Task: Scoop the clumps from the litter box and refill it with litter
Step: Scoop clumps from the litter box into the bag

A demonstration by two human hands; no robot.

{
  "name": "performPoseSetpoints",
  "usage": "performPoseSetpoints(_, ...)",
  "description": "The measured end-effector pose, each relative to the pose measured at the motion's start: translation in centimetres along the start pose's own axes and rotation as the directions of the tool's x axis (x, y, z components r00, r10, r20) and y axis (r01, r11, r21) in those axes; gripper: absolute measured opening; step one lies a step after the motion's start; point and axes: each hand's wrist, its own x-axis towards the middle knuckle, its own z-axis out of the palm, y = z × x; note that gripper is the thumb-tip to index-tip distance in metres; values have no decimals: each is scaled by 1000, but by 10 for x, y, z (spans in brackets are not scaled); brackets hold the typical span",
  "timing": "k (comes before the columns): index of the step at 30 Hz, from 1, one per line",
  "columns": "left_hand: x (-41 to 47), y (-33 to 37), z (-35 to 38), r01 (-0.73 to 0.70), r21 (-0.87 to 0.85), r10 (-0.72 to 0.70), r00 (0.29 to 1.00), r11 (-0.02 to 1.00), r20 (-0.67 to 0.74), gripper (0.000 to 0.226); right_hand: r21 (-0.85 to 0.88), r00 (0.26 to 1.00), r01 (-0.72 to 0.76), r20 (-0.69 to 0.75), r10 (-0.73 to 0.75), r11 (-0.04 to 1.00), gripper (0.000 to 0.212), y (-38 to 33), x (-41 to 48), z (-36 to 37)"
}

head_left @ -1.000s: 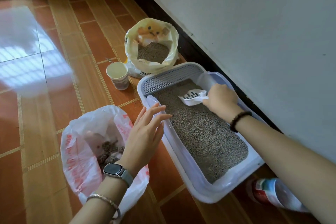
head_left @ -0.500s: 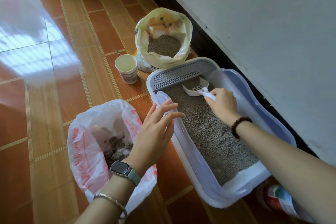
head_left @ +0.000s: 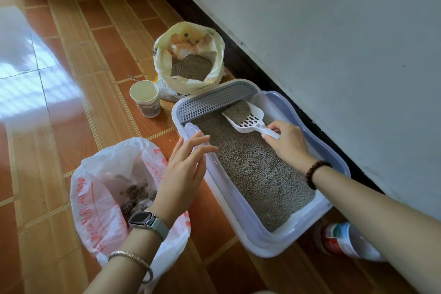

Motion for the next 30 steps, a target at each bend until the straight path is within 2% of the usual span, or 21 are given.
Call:
performPoseSetpoints(12, -5, 5, -5, -2, 59, 2, 1000, 998, -3, 29, 77, 999, 44, -7, -44, 996, 18, 8, -48, -27)
performPoseSetpoints(20, -7, 8, -9, 0, 108, -1, 1000, 994, 10, 29, 50, 996, 93, 2, -93, 994, 17, 1, -61, -34)
performPoseSetpoints(24, -7, 8, -9, -2, 115, 1, 1000, 993, 6, 29, 52, 997, 72, 23, -73, 996, 18, 1, -64, -39)
performPoseSetpoints(27, -7, 8, -9, -1, 123, 1, 1000, 992, 3, 29, -38, 996, 60, 69, -58, 997, 17, 4, -64, -47)
performPoseSetpoints(30, -7, 9, -9, 0, 132, 0, 1000, 991, 2, 28, -252, 994, 108, 23, -106, 962, 17, 8, -63, -62)
